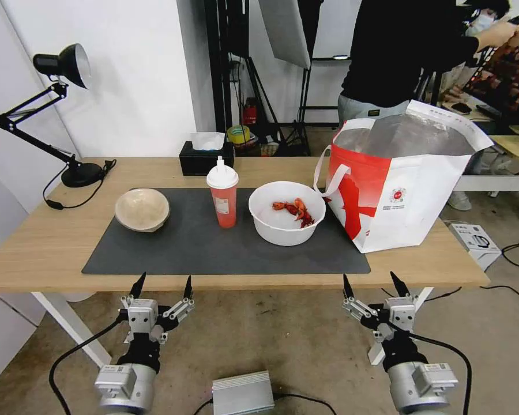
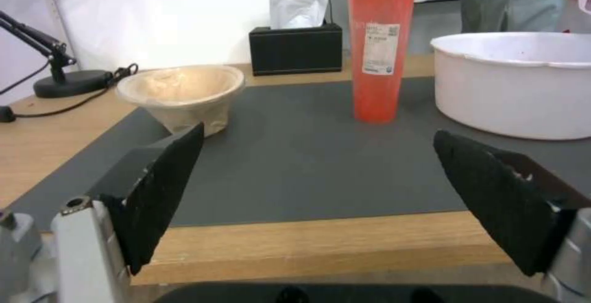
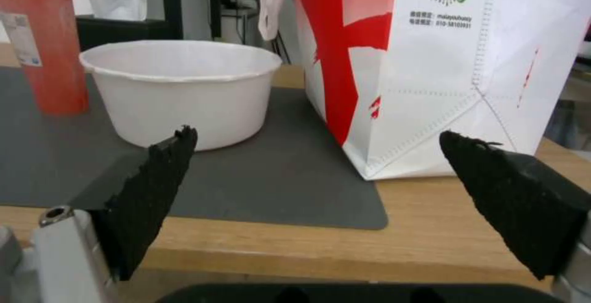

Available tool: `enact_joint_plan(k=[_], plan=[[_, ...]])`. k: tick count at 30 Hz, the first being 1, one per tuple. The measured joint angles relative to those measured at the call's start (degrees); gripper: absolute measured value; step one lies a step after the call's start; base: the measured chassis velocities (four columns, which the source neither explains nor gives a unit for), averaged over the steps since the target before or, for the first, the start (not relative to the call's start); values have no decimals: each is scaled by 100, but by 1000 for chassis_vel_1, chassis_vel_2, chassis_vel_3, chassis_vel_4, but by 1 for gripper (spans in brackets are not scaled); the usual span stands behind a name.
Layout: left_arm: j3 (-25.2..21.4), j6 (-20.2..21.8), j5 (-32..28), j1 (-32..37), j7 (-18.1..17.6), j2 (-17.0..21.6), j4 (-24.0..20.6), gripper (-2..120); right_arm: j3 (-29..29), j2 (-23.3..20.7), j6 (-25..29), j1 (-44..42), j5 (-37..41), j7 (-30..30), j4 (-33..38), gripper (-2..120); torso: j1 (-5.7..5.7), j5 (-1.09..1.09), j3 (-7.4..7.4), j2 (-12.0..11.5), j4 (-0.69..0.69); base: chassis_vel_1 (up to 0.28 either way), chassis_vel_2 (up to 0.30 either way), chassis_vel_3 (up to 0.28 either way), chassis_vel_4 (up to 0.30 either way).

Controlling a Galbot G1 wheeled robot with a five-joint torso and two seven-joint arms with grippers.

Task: Pick up the trash from the table and place it into the takeout bag.

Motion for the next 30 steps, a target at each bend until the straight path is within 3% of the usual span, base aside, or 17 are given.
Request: enact_joint_plan(k=[21, 24, 28, 30], plan=[[12, -12, 0, 2, -33, 2, -2, 100, -11, -25, -8, 12, 0, 5, 0, 100, 0, 0, 0, 0, 0, 0, 0, 0, 0], [103, -172, 27, 17, -258, 30, -28, 100, -76, -153, -109, 85, 0, 54, 30, 100, 0, 0, 0, 0, -2, 0, 0, 0, 0], [453, -783, 150, 79, -1068, 141, -131, 100, -517, -1014, -844, 631, -3, 401, 313, 100, 0, 1, 0, 0, 1, 0, 0, 0, 0], [523, -896, 173, 90, -1212, 161, -149, 100, -588, -1149, -960, 720, -4, 457, 357, 100, 0, 0, 0, -1, 2, 0, 0, 0, 0]])
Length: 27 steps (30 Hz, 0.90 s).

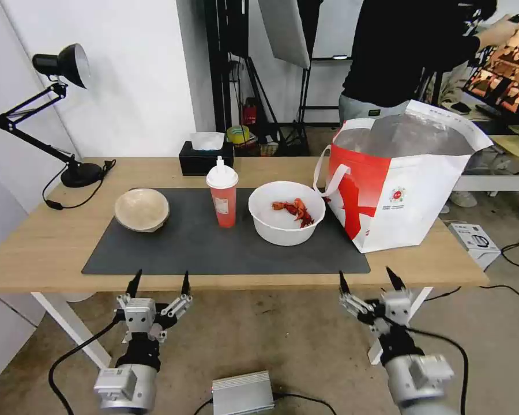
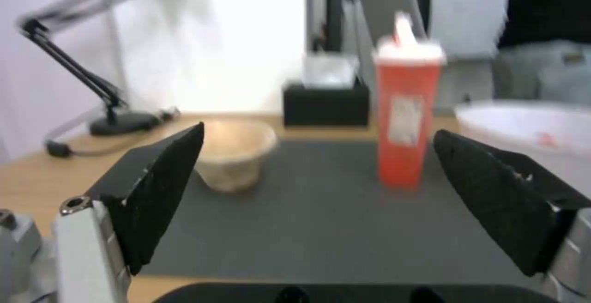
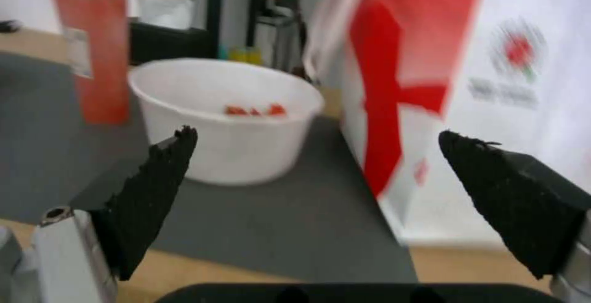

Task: Pick up the trash from the table and place it into the takeout bag.

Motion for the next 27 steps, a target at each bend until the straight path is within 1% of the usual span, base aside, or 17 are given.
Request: enact_joint_plan(k=[1, 2, 3, 4, 5, 6, 8, 9, 10, 18, 22, 26, 27], plan=[[81, -149, 31, 14, -196, 26, -24, 100, -84, -168, -133, 111, -4, 64, 59, 100, 0, 0, 0, 0, 2, 0, 0, 0, 0], [211, -378, 80, 39, -501, 67, -62, 100, -141, -314, -109, 181, -38, 58, 94, 100, 0, 1, 0, 0, 0, 0, 0, 0, 0], [271, -486, 102, 50, -643, 87, -81, 100, -152, -372, -49, 209, -59, 35, 109, 100, 0, 0, 0, 0, -1, 0, 0, 0, 0], [271, -486, 102, 50, -643, 87, -81, 100, -152, -372, -49, 209, -59, 35, 109, 100, 0, 0, 0, 0, -1, 0, 0, 0, 0], [270, -608, 48, 78, -651, 102, -123, 100, -158, -404, -5, 222, -63, 17, 122, 100, 0, -3, 0, 0, -3, 0, 0, 0, 0], [210, -760, -37, 107, -604, 121, -218, 100, -157, -416, 24, 228, -65, 10, 139, 100, 0, 2, 0, 0, -3, 0, 0, 0, 0], [185, -816, -74, 117, -569, 134, -252, 100, -157, -419, 47, 232, -66, 4, 154, 100, 0, 3, 0, 1, -2, 0, 0, 0, 0], [156, -861, -122, 123, -528, 153, -272, 100, -150, -425, 80, 236, -66, -16, 175, 100, 0, -2, 0, 0, -2, 0, 0, 0, 0], [138, -879, -141, 121, -514, 165, -280, 100, -142, -428, 101, 237, -67, -27, 183, 100, 0, -2, 0, 0, -3, 0, 0, 0, 0], [102, -894, -193, 121, -459, 174, -276, 100, -120, -429, 191, 261, -68, -51, 140, 100, 0, 0, 0, 0, -3, 0, 0, 0, 0], [110, -894, -207, 113, -443, 168, -231, 100, -123, -517, 268, 359, -47, -89, 69, 100, 0, 0, 0, 0, -3, 0, 0, 0, 0], [115, -888, -314, 113, -403, 183, -210, 100, -122, -836, 374, 650, 230, -249, -44, 100, 0, 0, 0, 1, -2, 0, 0, 0, 0], [115, -888, -314, 113, -403, 183, -210, 100, -122, -836, 374, 650, 230, -249, -44, 100, 0, 0, 0, 1, -2, 0, 0, 0, 0]])
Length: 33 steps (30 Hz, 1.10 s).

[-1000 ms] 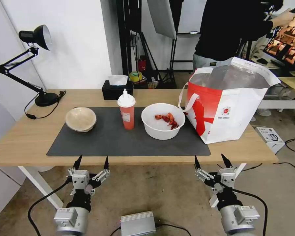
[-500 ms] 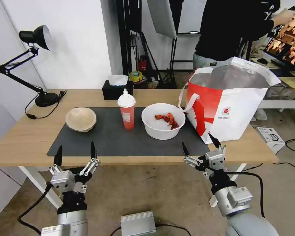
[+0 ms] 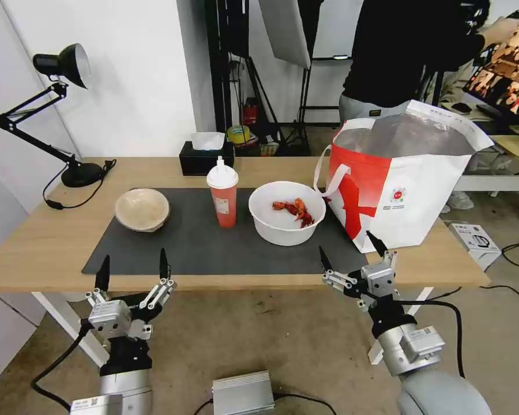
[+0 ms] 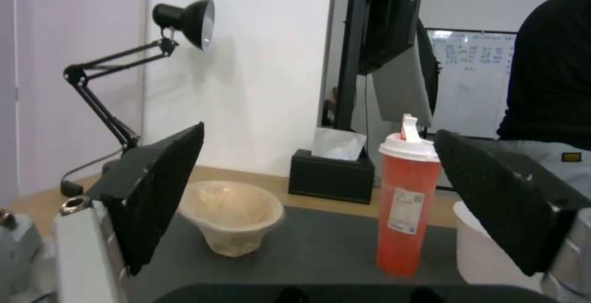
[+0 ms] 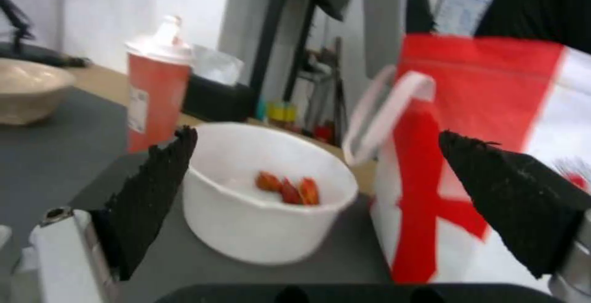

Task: Pick up the trash from the table and place it into the takeout bag.

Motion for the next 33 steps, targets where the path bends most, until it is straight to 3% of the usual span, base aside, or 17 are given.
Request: enact_joint_plan(k=[5, 8, 11, 17, 25, 33], plan=[[16, 28, -91, 4, 19, 9, 14, 100, -22, -447, 51, 399, 523, -206, -144, 100, 0, 1, 0, -1, 1, 0, 0, 0, 0], [28, 46, -153, 12, 83, -1, 67, 100, -52, -1108, 56, 926, 1123, -445, -347, 100, 0, 1, 0, -1, 1, 0, 0, 0, 0], [45, 55, -213, 30, 97, -26, 102, 100, -160, -1445, 51, 1222, 1391, -504, -488, 100, 0, 0, 0, -1, 0, 0, 0, 0, 0], [32, 65, -219, 57, 134, -50, 125, 100, -371, -1729, -18, 1650, 1697, -686, -702, 100, 0, 1, 0, -1, 0, 0, 0, 0, 0], [-34, 70, -134, 112, 136, -194, 180, 100, -1145, -2020, -800, 2915, 2775, -1040, -1148, 100, 0, 0, 1, -1, 0, 0, 0, 0, 0], [-74, 71, -123, 148, 120, -276, 215, 100, -2069, -2087, -1412, 4210, 3057, -1218, -1786, 100, 0, 0, 0, -1, 0, 0, 0, 0, 0]])
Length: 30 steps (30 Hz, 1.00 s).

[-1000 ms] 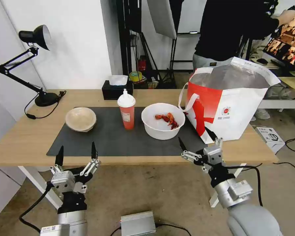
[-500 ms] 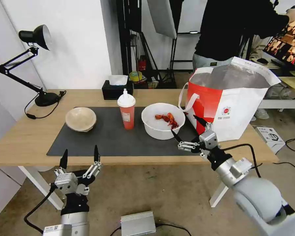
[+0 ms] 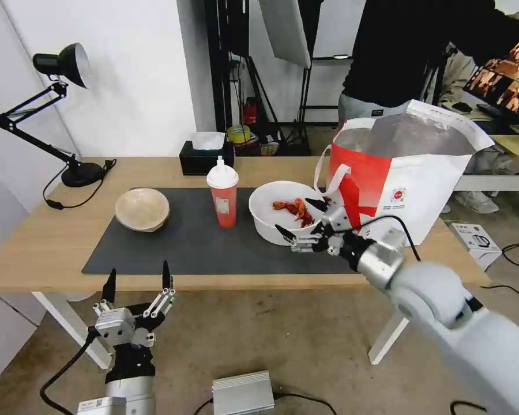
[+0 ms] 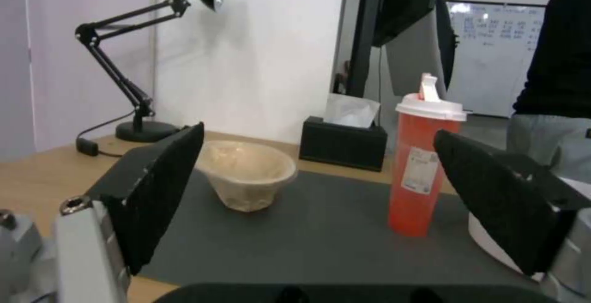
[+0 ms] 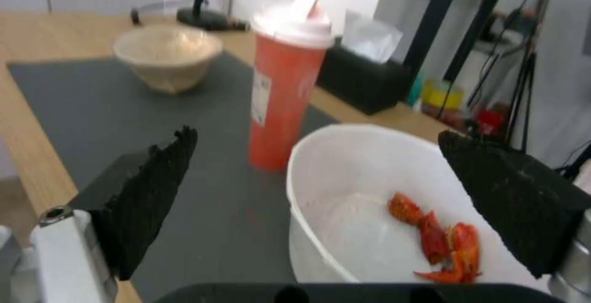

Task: Pick up the trash from the table and place it into the takeout bag.

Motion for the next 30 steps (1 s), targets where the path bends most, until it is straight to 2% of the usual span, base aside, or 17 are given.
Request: enact_joint_plan(k=[7, 10, 16, 27, 30], plan=[[-12, -3, -2, 47, -4, -30, -3, 100, -560, 20, -388, 783, -87, -221, -452, 100, 0, 0, 0, 0, -1, 0, 0, 0, 0], [34, 58, -63, 72, -121, -62, -83, 100, -798, 70, -491, 1091, -177, -333, -640, 100, 0, 0, 0, -1, 0, 0, 0, 0, 0], [45, 154, -42, 81, -175, -117, -132, 100, -1368, 153, -807, 1805, -622, -669, -1131, 100, -1, 0, 0, 0, 0, 0, 0, 0, 0], [13, 154, -2, 113, -177, -164, -105, 100, -2044, 296, -962, 2635, -588, -804, -1716, 100, 0, 0, 0, 0, 0, 0, 0, 0, 0], [-1, 161, 4, 101, -177, -219, -105, 100, -2195, 323, -1171, 2839, -500, -802, -1840, 100, 0, 0, 0, 0, 0, 0, 0, 0, 0]])
